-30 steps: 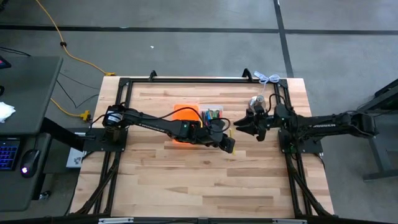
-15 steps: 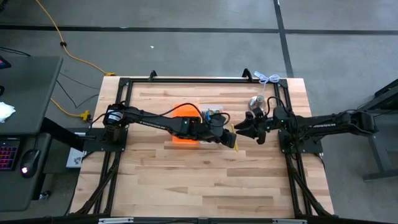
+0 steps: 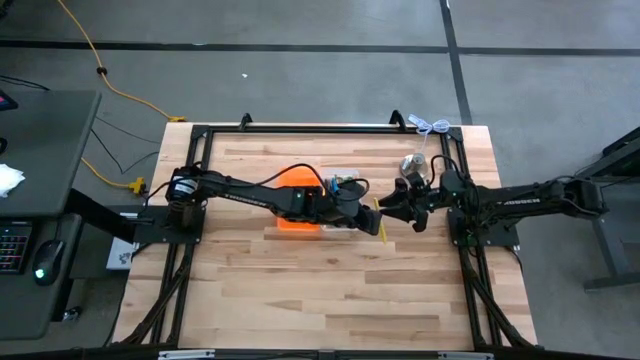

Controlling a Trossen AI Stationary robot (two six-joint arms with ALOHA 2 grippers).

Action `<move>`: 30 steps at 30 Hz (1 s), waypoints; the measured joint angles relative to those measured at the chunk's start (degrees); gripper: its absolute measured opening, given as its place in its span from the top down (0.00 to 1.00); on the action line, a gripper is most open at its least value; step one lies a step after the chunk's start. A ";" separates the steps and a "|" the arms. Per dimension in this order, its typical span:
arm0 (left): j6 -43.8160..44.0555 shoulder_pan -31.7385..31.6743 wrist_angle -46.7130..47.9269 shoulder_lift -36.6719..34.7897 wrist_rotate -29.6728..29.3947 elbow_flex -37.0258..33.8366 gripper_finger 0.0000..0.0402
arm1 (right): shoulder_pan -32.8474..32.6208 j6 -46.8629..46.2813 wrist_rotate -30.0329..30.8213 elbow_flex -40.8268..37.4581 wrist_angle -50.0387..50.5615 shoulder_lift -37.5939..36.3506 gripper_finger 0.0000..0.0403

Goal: Pick & place school supplies into a supply box
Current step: Put the yellow pen into the supply box

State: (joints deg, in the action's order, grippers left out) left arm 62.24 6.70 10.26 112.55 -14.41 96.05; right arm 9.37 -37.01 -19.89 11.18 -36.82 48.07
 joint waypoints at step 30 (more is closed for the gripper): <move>0.94 0.06 2.40 0.02 -0.53 0.00 0.90 | 2.29 6.08 -4.57 9.81 5.94 8.73 0.60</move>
State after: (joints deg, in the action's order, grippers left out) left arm 63.18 6.76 12.66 112.57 -14.95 96.05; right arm 11.66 -30.93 -24.46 20.99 -30.88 56.80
